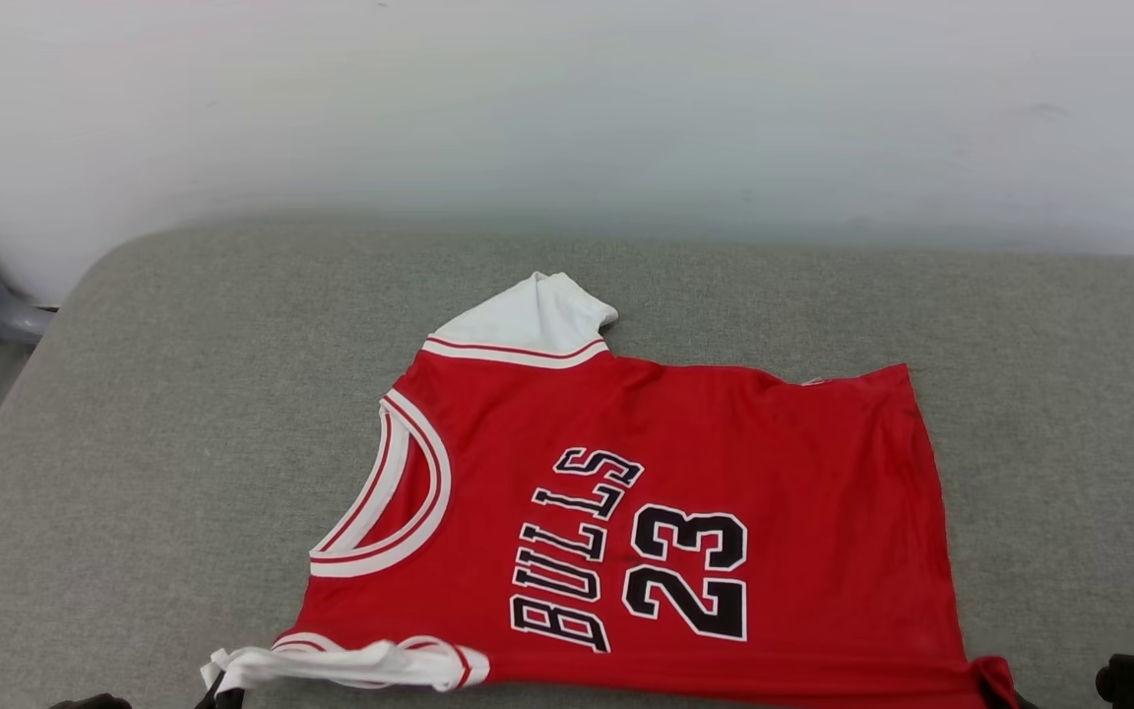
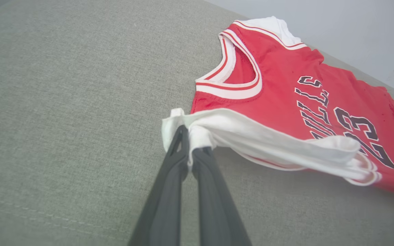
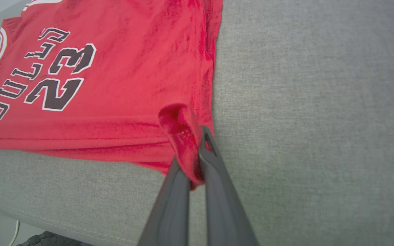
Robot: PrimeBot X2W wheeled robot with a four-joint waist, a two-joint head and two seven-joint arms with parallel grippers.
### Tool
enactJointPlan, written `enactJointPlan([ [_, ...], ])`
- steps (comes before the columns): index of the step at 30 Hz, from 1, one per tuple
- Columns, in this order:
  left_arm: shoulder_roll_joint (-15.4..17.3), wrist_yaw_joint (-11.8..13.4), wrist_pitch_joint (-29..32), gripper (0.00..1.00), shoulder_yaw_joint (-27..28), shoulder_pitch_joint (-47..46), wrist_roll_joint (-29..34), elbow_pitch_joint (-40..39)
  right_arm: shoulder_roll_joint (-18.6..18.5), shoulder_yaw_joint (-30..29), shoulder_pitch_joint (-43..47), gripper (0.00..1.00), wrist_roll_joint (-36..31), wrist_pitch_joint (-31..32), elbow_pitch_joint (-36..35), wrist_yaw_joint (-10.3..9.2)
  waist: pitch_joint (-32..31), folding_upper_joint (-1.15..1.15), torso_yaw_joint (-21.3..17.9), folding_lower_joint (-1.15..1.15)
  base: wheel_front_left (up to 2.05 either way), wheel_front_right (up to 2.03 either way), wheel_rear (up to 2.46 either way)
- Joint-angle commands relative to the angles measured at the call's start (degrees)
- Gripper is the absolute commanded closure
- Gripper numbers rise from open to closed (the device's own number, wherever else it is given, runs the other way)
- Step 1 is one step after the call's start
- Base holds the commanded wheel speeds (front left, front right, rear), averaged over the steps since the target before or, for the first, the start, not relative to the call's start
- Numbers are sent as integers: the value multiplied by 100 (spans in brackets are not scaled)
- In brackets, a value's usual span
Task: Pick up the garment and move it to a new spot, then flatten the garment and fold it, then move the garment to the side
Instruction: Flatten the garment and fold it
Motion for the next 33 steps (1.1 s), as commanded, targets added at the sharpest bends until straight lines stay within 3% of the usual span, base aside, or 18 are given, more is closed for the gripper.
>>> enactJointPlan([
  [1, 90, 55, 17, 100, 77, 3, -20, -45, -7, -104, 32, 100, -69, 33, -85, -43, 25, 0, 4, 1, 0, 0, 0],
  [6, 100, -54, 170, 100, -77, -494, 73, -154, 42, -69, -216, 100, -179, 192, -334, -32, 142, 0, 11, 1, 0, 0, 0],
  [15, -65, -409, 246, 100, -312, -1729, 219, 553, -197, 353, -1129, 100, -320, 311, -79, -29, 624, 0, -159, 1, 0, 0, 0],
  [30, -325, -1058, 558, 100, -682, -2705, 87, 2248, -360, 1049, -1850, 100, -104, -206, 1479, -30, 1217, 0, -284, 1, 0, 0, 0],
  [31, -356, -1088, 560, 100, -692, -2731, 64, 2321, -363, 1095, -1874, 98, -62, -252, 1564, -30, 1220, 0, -288, 1, 0, 0, 0],
  [32, -373, -1085, 511, 95, -685, -2760, 66, 2374, -372, 1160, -1898, 77, -28, -309, 1627, -30, 1207, 0, -295, 1, 0, 0, 0],
  [33, -380, -1061, 458, 56, -676, -2777, 86, 2427, -380, 1207, -1923, 53, 0, -388, 1669, -30, 1179, 0, -303, 1, 0, 0, 0],
])
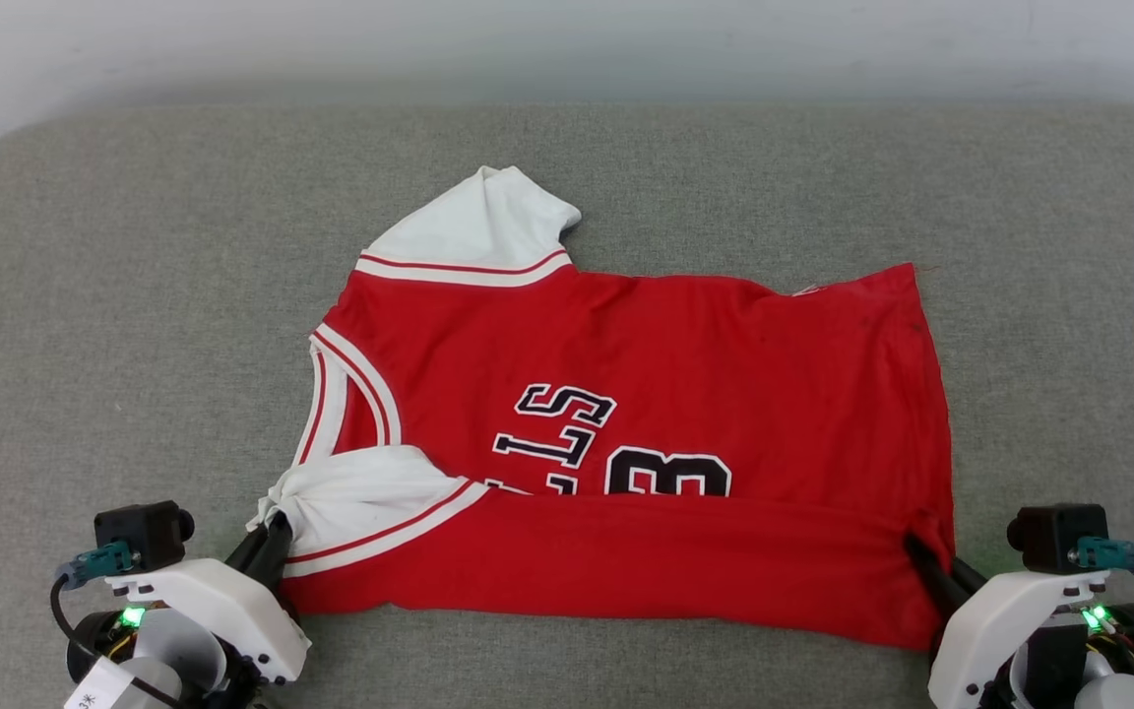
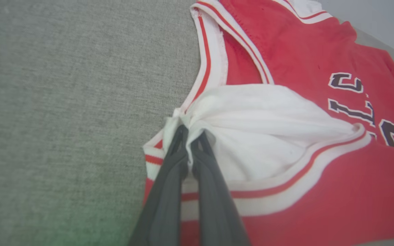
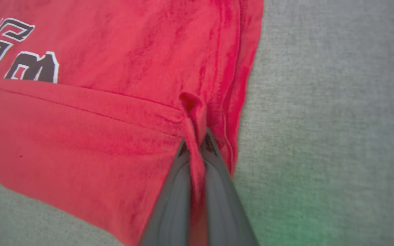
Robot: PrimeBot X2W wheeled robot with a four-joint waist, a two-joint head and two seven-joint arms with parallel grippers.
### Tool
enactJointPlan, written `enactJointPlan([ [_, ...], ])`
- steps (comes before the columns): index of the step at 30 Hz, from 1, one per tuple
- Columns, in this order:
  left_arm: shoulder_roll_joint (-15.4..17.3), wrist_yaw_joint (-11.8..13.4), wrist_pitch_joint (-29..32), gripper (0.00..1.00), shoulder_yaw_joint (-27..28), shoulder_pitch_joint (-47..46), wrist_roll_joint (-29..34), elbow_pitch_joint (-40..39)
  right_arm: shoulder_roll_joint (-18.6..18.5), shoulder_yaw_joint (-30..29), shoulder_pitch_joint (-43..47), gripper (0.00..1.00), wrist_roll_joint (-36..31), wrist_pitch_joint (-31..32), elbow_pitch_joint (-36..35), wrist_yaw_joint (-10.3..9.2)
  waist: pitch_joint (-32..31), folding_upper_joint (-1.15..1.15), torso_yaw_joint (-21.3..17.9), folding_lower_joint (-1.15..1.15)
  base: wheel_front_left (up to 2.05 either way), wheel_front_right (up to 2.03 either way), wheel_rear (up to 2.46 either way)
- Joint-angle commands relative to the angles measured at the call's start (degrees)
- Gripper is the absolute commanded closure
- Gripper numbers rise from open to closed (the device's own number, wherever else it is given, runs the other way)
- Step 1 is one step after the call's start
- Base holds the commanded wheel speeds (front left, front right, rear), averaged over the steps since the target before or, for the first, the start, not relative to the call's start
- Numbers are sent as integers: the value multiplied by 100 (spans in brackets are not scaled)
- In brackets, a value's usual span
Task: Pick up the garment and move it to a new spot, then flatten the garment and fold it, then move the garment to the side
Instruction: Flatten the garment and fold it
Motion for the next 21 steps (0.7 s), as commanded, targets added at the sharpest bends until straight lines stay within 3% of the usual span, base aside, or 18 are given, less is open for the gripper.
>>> enactJointPlan([
  [1, -30, 37, -42, 13, 17, -39, -3, 86, -3, 89, -24, 0, 48, -49, 157, -13, -51, 0, -12, -1, 0, 0, 0],
  [2, -49, 48, -74, 0, 22, -44, -7, 126, -19, 113, -44, 0, 73, -139, 180, -13, -91, 0, -13, -1, 0, 0, 0],
  [14, 325, 163, -62, 0, 255, -234, -61, 151, 129, -341, 31, 0, -214, -1725, -395, -9, -587, 0, 140, -1, 0, 0, 0],
  [21, 749, 89, 767, 0, 290, -268, -332, -404, 432, -645, 285, 0, -626, -2005, -1006, -10, -722, 0, 137, -1, 0, 0, 0],
])
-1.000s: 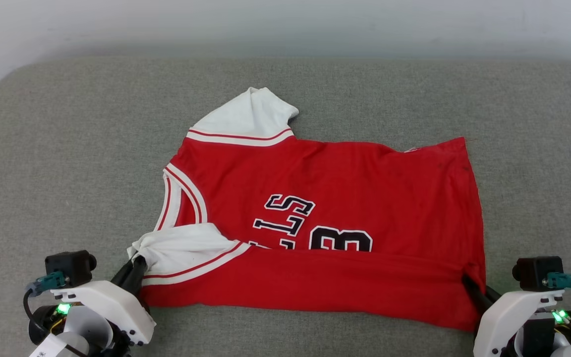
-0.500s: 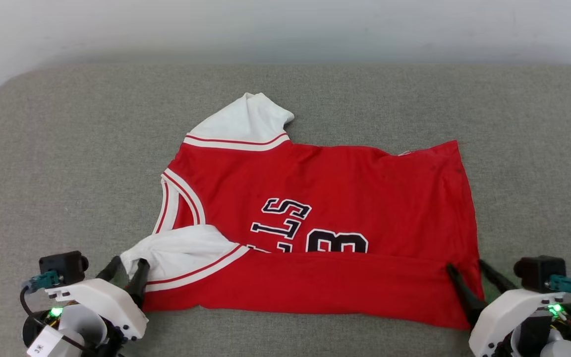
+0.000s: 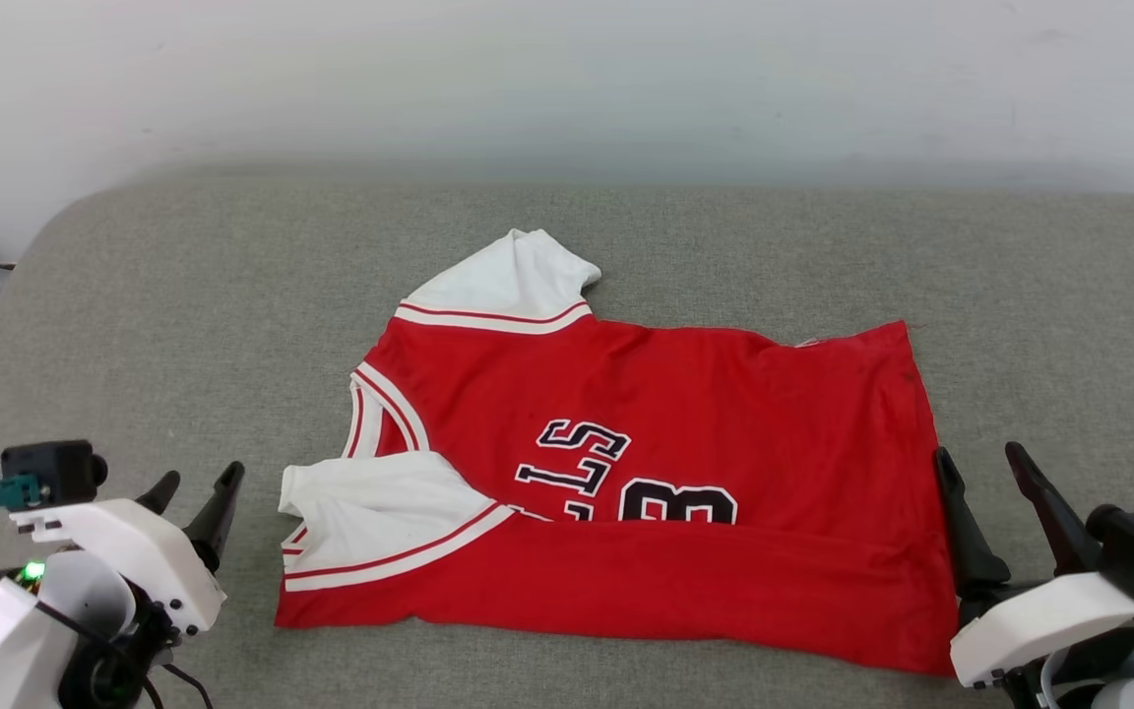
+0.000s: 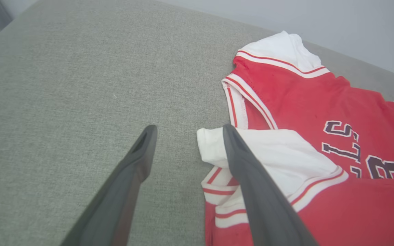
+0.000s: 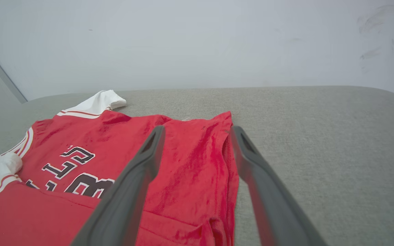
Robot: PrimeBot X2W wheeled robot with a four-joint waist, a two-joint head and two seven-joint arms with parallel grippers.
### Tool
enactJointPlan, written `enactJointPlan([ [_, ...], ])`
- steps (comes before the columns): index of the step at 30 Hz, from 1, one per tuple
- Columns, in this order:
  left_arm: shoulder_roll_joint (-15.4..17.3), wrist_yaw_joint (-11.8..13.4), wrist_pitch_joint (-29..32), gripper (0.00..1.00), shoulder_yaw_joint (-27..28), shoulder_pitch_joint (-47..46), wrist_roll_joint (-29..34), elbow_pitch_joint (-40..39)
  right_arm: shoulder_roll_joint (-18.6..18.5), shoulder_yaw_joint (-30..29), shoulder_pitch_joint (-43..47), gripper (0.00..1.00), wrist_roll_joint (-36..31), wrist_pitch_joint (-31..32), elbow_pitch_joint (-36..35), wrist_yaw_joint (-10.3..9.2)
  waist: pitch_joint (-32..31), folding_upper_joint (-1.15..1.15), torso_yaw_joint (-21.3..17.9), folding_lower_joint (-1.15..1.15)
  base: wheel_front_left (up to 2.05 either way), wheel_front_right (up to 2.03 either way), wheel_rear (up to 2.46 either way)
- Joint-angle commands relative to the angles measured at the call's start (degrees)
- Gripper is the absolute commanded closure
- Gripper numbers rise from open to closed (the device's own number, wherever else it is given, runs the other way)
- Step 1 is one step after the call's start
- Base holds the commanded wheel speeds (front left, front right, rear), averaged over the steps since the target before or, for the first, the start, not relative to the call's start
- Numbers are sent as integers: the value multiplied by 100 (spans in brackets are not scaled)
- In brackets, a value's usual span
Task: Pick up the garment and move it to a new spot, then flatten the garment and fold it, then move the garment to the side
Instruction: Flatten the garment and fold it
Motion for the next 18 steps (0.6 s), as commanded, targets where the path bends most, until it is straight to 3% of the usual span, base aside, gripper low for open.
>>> enactJointPlan([
  [1, 112, -29, 274, 0, -47, -68, -63, -183, 73, -67, 114, 0, -77, -1, -152, -7, 0, 0, -15, 0, 0, 0, 0],
  [6, 380, 11, 1673, 0, -227, 0, -555, -711, 228, -98, 234, 0, -141, 119, -556, -6, 101, 0, -122, 0, 0, 0, 0],
  [10, 533, 329, 2567, 0, -314, 92, -838, -1011, 276, -91, 267, 0, -164, 199, -732, -6, 225, 0, -248, 0, 0, 0, 0],
  [18, 523, 726, 2983, 0, -473, 242, -862, -919, 379, -56, 182, 0, -68, 281, -766, -6, 470, 0, -454, 0, 0, 0, 0],
])
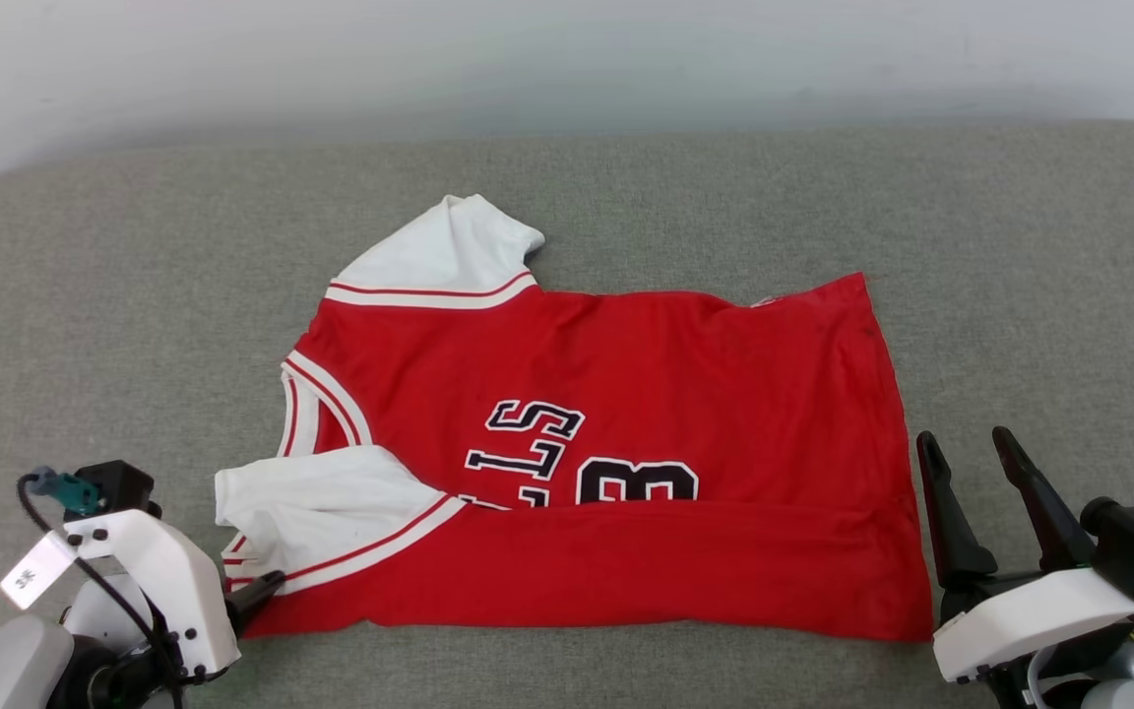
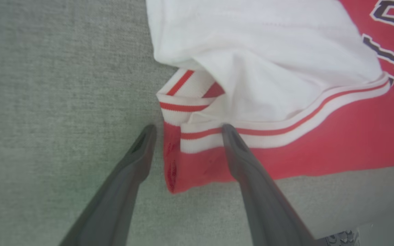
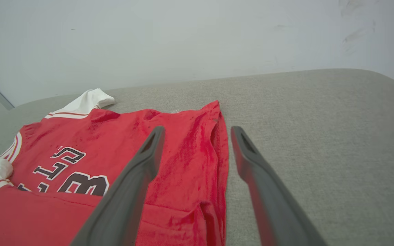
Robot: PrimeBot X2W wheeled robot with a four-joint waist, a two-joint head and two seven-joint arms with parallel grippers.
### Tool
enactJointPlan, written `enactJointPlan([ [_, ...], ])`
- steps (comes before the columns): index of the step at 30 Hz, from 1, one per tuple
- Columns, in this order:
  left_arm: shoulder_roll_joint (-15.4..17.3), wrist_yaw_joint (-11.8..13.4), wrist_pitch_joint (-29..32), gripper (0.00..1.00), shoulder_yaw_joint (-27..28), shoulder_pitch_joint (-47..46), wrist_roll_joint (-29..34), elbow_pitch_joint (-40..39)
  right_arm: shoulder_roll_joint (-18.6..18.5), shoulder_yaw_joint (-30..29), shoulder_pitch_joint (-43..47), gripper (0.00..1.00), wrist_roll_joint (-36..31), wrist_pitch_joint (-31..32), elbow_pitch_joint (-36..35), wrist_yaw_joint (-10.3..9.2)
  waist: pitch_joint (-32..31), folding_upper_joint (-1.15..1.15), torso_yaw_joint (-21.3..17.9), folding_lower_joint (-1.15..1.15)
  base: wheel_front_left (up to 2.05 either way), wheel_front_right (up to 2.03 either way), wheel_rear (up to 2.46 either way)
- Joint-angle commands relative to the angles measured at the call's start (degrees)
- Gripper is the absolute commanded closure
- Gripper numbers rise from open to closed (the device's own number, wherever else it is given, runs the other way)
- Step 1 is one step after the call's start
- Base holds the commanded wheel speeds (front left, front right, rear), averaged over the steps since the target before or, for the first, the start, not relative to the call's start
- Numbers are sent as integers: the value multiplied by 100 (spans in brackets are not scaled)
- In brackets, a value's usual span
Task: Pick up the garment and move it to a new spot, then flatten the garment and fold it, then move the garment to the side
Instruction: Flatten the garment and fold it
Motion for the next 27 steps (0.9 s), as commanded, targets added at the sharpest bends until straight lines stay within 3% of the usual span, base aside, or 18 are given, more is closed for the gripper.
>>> enactJointPlan([
  [1, -42, 29, 7, 0, -15, 42, -36, 58, 31, 1, -37, 0, 20, 17, -9, -5, 66, 0, -55, 0, 0, 0, 0],
  [5, -246, -25, 125, 0, -144, 142, -140, 345, 53, -40, -79, 0, 87, 59, 47, -5, 150, 0, -112, 0, 0, 0, 0],
  [6, -323, -48, 167, 22, -172, 178, -194, 392, 61, -39, -87, 0, 158, 72, 60, -5, 161, 0, -118, 0, 0, 0, 0],
  [7, -381, -93, 143, 72, -183, 187, -232, 393, 65, -46, -99, 0, 183, 71, 56, -5, 168, 0, -120, 0, 0, 0, 0],
  [8, -449, -117, 128, 100, -181, 212, -305, 398, 53, -94, -98, 0, 211, 95, 68, -5, 168, 0, -117, 0, 0, 0, 0],
  [16, -390, -269, -216, 100, -45, 314, -286, 243, -254, -349, 15, 0, 745, 642, 116, -5, -21, 0, -13, 0, 0, 0, 0],
  [23, -253, -231, -509, 100, 42, 394, -139, -153, -845, -411, 328, 0, 1253, 2689, 159, -5, -226, 0, 102, 0, 0, 0, 0],
  [27, -200, -172, -575, 100, 27, 410, -27, -449, -1075, -216, 466, 0, 1570, 3511, -60, -5, -215, 0, 180, 0, 0, 0, 0],
])
